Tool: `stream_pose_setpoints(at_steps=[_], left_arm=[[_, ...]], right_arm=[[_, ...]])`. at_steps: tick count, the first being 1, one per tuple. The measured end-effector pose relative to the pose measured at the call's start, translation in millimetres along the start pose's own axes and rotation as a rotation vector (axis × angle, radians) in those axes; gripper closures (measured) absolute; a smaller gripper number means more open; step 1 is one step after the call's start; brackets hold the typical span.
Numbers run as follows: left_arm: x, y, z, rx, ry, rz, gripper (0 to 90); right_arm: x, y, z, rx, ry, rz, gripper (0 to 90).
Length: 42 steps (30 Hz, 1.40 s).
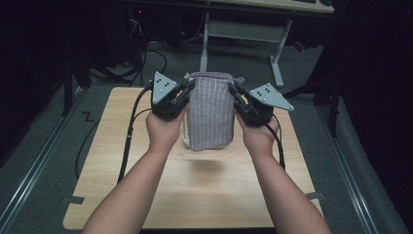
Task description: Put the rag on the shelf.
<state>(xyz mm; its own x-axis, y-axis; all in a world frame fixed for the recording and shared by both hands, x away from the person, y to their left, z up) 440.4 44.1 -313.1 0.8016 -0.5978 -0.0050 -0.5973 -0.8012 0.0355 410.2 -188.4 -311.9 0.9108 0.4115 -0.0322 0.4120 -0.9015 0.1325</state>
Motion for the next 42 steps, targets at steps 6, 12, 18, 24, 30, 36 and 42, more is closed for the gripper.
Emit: stream_pose_setpoints(at_steps=[6, 12, 18, 24, 30, 36, 42], left_arm=[[17.3, -13.3, 1.3, 0.004, -0.007, -0.001, 85.4], [31.9, -16.0, 3.2, -0.011, -0.013, 0.015, 85.3], [46.8, -22.7, -0.2, 0.012, -0.054, -0.006, 85.2], [60.8, -30.3, -6.4, -0.001, -0.07, 0.001, 85.2], [77.3, -41.7, -1.7, -0.004, -0.116, -0.013, 85.1], [87.1, -56.3, 9.9, -0.036, -0.179, -0.031, 84.7], [93.1, -67.1, 29.1, -0.056, -0.252, -0.062, 84.1]], right_arm=[[21.9, 7.7, 6.5, 0.016, -0.012, 0.005, 81.7], [36.5, 19.6, 8.2, 0.046, -0.007, 0.021, 81.7], [50.6, 29.9, 9.2, 0.067, -0.036, 0.03, 81.6], [61.4, 34.0, 8.0, 0.062, -0.041, 0.04, 81.5], [72.7, 40.3, 10.6, 0.056, -0.061, 0.042, 81.5], [97.0, 45.0, 12.9, 0.065, -0.134, 0.026, 81.4], [120.5, 42.4, 25.4, 0.014, -0.222, 0.01, 80.7]])
Point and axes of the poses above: each handheld gripper's, and its own axes: x roughly forward along the jaws, z roughly out of its underside, y roughly to its right, the point moved 1 cm from there along x, roughly forward along the jaws, and after that the axes turned 2 degrees about -x, right-handed, at the moved point
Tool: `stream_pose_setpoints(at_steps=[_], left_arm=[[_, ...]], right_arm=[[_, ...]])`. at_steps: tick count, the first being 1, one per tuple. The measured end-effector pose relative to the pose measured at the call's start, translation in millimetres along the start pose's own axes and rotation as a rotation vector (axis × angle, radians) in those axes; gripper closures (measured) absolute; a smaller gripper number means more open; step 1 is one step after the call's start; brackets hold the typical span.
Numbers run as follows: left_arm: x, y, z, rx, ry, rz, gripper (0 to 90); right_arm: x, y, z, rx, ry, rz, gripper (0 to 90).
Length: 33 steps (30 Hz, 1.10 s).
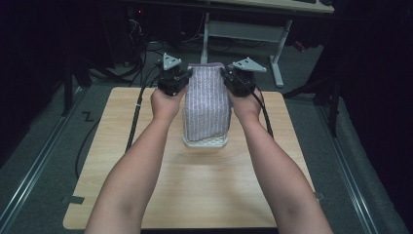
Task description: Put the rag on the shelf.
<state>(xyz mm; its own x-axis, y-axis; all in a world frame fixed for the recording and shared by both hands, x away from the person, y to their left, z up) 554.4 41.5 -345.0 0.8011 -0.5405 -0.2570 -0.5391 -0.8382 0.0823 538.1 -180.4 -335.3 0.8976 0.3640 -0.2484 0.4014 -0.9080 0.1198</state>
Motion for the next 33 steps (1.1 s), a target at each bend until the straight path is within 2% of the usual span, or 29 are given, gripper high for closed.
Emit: stream_pose_setpoints(at_steps=[2, 4, 6, 8, 10, 12, 17, 23, 26, 29, 33], left_arm=[[3.4, -2.3, 5.0, -0.004, -0.026, -0.007, 84.0], [6.4, -4.3, 9.8, -0.005, -0.047, -0.012, 83.9], [8.7, -7.3, 14.1, -0.028, -0.065, -0.007, 82.6], [9.9, -10.4, 18.5, -0.042, -0.075, 0.008, 76.5], [10.9, -12.6, 22.1, -0.052, -0.082, 0.046, 68.8], [10.4, -12.8, 23.3, -0.042, -0.082, 0.042, 64.8], [7.3, -15.5, 21.1, -0.068, -0.071, 0.031, 59.3], [0.2, -11.9, 20.3, -0.057, -0.054, 0.024, 57.7], [-4.1, -10.3, 22.4, -0.069, -0.047, 0.03, 57.8], [-9.9, -8.9, 24.4, -0.081, -0.052, 0.056, 58.7], [-22.3, -6.0, 27.7, -0.06, -0.039, 0.063, 58.7]], right_arm=[[5.5, -0.7, 2.8, 0.012, -0.018, -0.008, 80.3], [10.3, -2.3, 5.4, -0.001, -0.04, -0.002, 79.6], [16.3, -3.1, 8.8, 0.0, -0.076, -0.009, 76.2], [20.0, -2.2, 11.6, 0.018, -0.099, -0.017, 69.6], [21.7, -0.9, 13.5, 0.024, -0.114, -0.036, 69.2], [21.3, -0.2, 14.1, 0.009, -0.121, -0.038, 67.7], [16.7, 1.8, 10.9, 0.007, -0.107, -0.026, 63.0], [9.7, 0.5, 11.8, -0.021, -0.098, -0.023, 66.1], [5.2, 0.3, 13.8, -0.02, -0.099, -0.02, 65.6], [-1.9, 0.0, 15.5, -0.015, -0.094, -0.021, 65.0], [-14.9, 1.2, 18.4, -0.01, -0.087, -0.027, 62.0]])
Point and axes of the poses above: each handheld gripper's, and its own axes: x roughly forward along the jaws, z roughly out of its underside, y roughly to its right, the point moved 1 cm from there along x, roughly forward along the jaws, and after that the axes turned 2 degrees about -x, right-handed, at the moved point
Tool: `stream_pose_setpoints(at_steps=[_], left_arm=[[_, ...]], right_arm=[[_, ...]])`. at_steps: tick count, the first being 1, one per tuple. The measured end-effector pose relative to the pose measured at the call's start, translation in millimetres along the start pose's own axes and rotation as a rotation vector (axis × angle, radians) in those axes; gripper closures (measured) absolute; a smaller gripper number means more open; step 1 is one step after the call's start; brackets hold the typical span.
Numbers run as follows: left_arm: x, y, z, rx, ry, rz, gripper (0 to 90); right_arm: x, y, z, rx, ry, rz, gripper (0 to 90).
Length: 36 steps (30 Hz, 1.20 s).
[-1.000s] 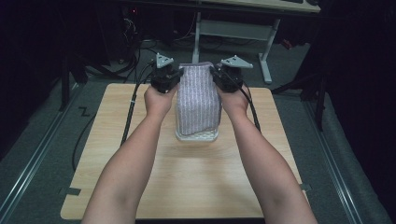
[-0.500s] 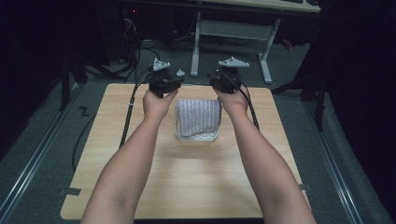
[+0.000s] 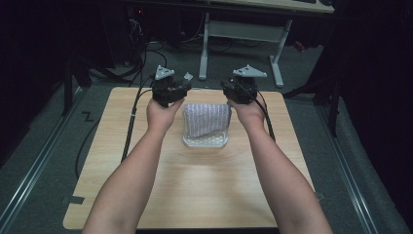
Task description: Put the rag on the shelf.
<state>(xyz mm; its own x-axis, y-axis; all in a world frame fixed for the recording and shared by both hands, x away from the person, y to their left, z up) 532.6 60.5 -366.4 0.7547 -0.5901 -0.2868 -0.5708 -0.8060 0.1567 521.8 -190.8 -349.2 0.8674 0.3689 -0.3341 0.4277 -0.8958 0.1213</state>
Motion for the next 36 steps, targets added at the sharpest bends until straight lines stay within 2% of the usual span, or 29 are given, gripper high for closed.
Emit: stream_pose_setpoints(at_steps=[3, 7, 10, 14, 17, 21, 23, 26, 30, 33, 36], left_arm=[[-9.6, 2.2, 3.8, 0.033, -0.001, -0.016, 58.5], [-19.9, 3.4, 8.5, 0.081, -0.029, -0.051, 55.8], [-28.3, 6.4, 8.2, 0.105, -0.046, -0.049, 54.3], [-45.3, 13.3, 8.3, 0.121, -0.005, -0.045, 53.4], [-56.5, 15.8, 12.0, 0.133, 0.001, -0.043, 52.1], [-67.4, 15.1, 21.4, 0.12, 0.0, -0.053, 46.3], [-70.8, 13.7, 27.8, 0.11, -0.004, -0.045, 45.1], [-72.1, 10.0, 36.9, 0.109, -0.029, -0.047, 44.4], [-69.7, 3.3, 45.3, 0.056, -0.057, -0.039, 43.6], [-69.6, 4.3, 57.6, 0.051, -0.054, -0.043, 43.7], [-67.4, 4.1, 80.2, 0.029, -0.101, -0.021, 43.1]], right_arm=[[-8.2, 1.4, 5.3, 0.005, -0.006, -0.009, 60.1], [-20.8, 3.0, 14.1, 0.005, 0.009, -0.012, 58.4], [-29.2, 2.7, 22.1, 0.014, 0.008, -0.014, 57.8], [-40.9, 1.6, 31.7, 0.006, 0.004, -0.01, 56.7], [-50.3, 1.8, 37.0, -0.002, 0.007, -0.008, 55.6], [-62.0, 1.6, 43.2, -0.012, 0.003, -0.017, 52.8], [-67.0, 0.8, 47.0, -0.024, -0.001, -0.022, 51.6], [-72.6, -0.9, 53.7, -0.047, -0.015, -0.022, 50.9], [-74.8, 0.1, 63.7, -0.058, -0.037, -0.013, 50.6], [-74.2, -0.2, 71.6, -0.053, -0.08, -0.027, 49.0], [-78.4, -6.5, 84.1, -0.065, -0.085, -0.038, 49.1]])
Point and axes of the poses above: each handheld gripper's, and its own axes: x roughly forward along the jaws, z roughly out of its underside, y roughly to its right, the point moved 1 cm from there along x, roughly forward along the jaws, and after that the axes turned 2 degrees about -x, right-handed, at the moved point
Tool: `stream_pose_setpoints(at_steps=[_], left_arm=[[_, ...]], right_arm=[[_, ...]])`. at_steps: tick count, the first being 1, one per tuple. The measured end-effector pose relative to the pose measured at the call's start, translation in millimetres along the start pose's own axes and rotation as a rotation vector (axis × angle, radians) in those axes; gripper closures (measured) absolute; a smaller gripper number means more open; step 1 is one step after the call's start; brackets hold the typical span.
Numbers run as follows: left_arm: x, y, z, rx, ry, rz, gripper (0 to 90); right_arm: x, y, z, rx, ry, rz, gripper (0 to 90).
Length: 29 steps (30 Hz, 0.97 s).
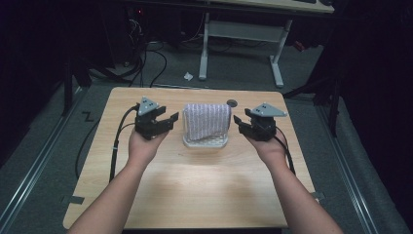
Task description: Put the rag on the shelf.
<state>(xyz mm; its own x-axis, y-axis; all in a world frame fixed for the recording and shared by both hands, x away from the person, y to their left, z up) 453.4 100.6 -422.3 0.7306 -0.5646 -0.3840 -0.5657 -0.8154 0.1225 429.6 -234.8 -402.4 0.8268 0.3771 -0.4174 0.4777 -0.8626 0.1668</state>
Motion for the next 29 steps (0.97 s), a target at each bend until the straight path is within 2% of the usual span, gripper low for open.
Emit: stream_pose_setpoints(at_steps=[4, 6, 9, 10, 12, 13, 14, 15, 16, 17, 18, 19, 20, 21, 23, 25, 26, 29], left_arm=[[3.1, 3.9, 39.2, 0.016, -0.069, 0.008, 42.8], [2.6, 7.0, 63.7, 0.03, -0.113, 0.011, 42.1], [-1.0, 11.1, 91.5, 0.051, -0.176, 0.01, 41.4], [-4.5, 12.5, 99.8, 0.045, -0.189, 0.017, 41.4], [-16.2, 17.4, 115.1, -0.026, -0.202, 0.066, 42.0], [-25.0, 23.2, 124.3, -0.065, -0.195, 0.1, 42.1], [-35.2, 30.8, 134.9, -0.085, -0.179, 0.126, 42.2], [-46.1, 39.4, 146.3, -0.063, -0.161, 0.122, 42.4], [-53.2, 48.4, 150.9, -0.024, -0.203, 0.079, 47.3], [-57.6, 54.9, 148.8, 0.01, -0.24, 0.085, 47.8], [-63.6, 59.7, 148.9, 0.046, -0.215, 0.081, 40.6], [-67.2, 62.3, 151.6, 0.07, -0.192, 0.06, 40.9], [-66.6, 62.2, 153.3, 0.068, -0.213, 0.051, 41.7], [-64.6, 60.8, 154.2, 0.05, -0.236, 0.06, 41.1], [-60.4, 58.1, 154.8, 0.019, -0.24, 0.08, 40.7], [-57.9, 56.1, 154.4, 0.022, -0.247, 0.072, 40.0], [-58.0, 54.7, 154.4, 0.014, -0.245, 0.07, 39.8], [-60.2, 47.4, 155.2, -0.074, -0.236, 0.112, 40.2]], right_arm=[[-1.0, -11.1, 26.3, -0.005, -0.044, -0.017, 49.7], [-1.6, -15.4, 44.8, -0.017, -0.078, -0.008, 49.6], [-5.2, -18.2, 78.5, 0.008, -0.123, -0.021, 48.4], [-7.7, -19.5, 89.9, 0.021, -0.14, -0.023, 47.7], [-15.6, -24.0, 111.7, 0.016, -0.168, -0.011, 43.7], [-21.8, -27.8, 121.9, 0.016, -0.187, 0.007, 41.6], [-30.8, -33.4, 133.0, 0.037, -0.19, 0.003, 40.4], [-42.5, -40.1, 145.5, 0.055, -0.167, -0.002, 40.0], [-55.4, -46.4, 159.6, 0.059, -0.14, 0.007, 46.5], [-64.1, -50.8, 166.6, 0.06, -0.18, 0.005, 45.0], [-68.6, -50.2, 163.7, 0.055, -0.199, -0.032, 36.8], [-75.6, -49.2, 161.7, 0.043, -0.163, -0.015, 43.7], [-81.1, -47.2, 163.1, 0.038, -0.127, 0.016, 46.2], [-81.5, -43.3, 164.7, 0.064, -0.127, 0.022, 43.9], [-75.9, -36.1, 167.9, 0.141, -0.157, -0.004, 42.5], [-71.6, -35.0, 170.4, 0.144, -0.171, -0.001, 41.9], [-69.5, -34.8, 171.0, 0.13, -0.177, -0.006, 41.0], [-64.4, -35.8, 172.0, 0.128, -0.189, -0.032, 40.4]])
Point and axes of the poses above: each handheld gripper's, and its own axes: x roughly forward along the jaws, z roughly out of its underside, y roughly to its right, the point moved 1 cm from there along x, roughly forward along the jaws, and after that the axes turned 2 degrees about -x, right-handed, at the moved point
